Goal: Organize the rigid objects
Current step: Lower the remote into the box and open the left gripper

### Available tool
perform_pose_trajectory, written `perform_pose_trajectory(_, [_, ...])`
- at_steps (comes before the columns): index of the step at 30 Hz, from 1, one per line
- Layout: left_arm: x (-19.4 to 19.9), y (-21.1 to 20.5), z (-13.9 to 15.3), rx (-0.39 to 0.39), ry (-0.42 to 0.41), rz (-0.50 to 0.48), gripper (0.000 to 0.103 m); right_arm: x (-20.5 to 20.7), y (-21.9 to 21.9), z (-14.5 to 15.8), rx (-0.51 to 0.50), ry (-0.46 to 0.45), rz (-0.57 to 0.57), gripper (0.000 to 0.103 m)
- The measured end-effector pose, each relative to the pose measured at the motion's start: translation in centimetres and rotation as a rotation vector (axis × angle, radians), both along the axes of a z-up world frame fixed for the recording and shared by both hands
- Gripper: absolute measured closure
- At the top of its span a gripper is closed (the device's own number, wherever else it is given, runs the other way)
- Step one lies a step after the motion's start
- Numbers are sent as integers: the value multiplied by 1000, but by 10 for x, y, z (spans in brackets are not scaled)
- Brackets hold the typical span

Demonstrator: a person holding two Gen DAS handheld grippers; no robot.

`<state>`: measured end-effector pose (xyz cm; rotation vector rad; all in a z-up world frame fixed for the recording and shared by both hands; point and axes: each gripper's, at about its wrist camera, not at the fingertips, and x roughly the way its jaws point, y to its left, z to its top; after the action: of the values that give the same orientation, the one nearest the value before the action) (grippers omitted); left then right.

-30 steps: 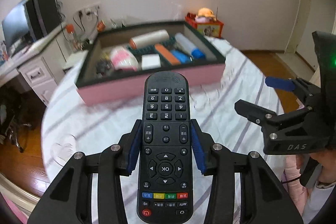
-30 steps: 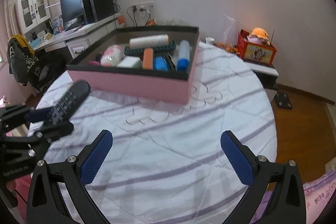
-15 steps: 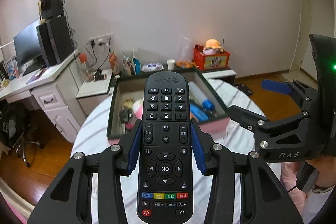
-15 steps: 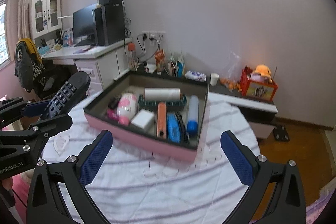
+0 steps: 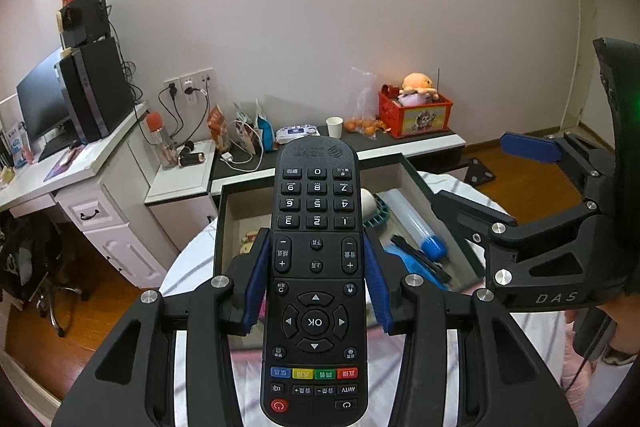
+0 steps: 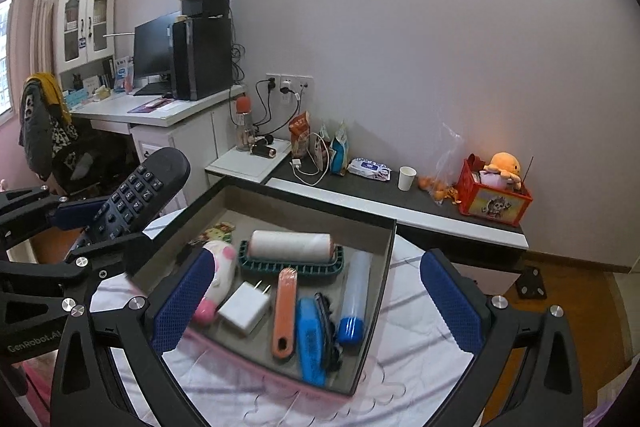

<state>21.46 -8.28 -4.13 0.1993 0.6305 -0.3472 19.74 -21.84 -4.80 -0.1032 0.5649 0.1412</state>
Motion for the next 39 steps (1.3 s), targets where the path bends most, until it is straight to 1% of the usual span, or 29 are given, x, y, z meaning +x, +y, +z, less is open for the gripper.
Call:
perform_pose_trajectory(5, [31,-7,-12,22,37,-4,59,29,-7,-14,-2,34,-5,0])
perform_pose_trajectory(12, [63,-20,-42,56,111,-2,59,58,-14,-40,0,91,-6,0])
perform_pose_trajectory(16, [80,-27,-63,73,167,-1,59,70,-16,-53,0,127,-9,0])
perform_pose_trajectory(21, [90,-29,-78,102,202,18,57,75,-19,-66,3,158,-14,0])
perform_pose_trajectory(23, [88,-28,-75,99,197,29,50,74,-19,-67,2,162,-11,0])
perform_pose_trajectory(25, [84,-28,-70,111,185,34,40,71,-19,-66,2,161,-12,0])
perform_pose_trajectory(27, [78,-26,-63,112,170,39,34,68,-20,-64,4,162,-13,0])
perform_pose_trajectory(28, [74,-25,-60,115,160,47,32,67,-19,-62,8,158,-13,0])
perform_pose_trajectory(30, [65,-20,-51,103,147,48,31,60,-19,-57,11,150,-14,0])
perform_pose_trajectory(32, [55,-15,-42,99,129,59,25,53,-19,-52,8,142,-16,0])
perform_pose_trajectory(34, [39,-10,-31,94,95,66,18,44,-17,-46,6,132,-13,0])
perform_pose_trajectory(36, [22,-6,-20,83,71,65,14,34,-16,-39,4,117,-11,0])
perform_pose_trajectory(39, [-3,0,-5,86,23,74,7,15,-12,-26,3,92,-6,0])
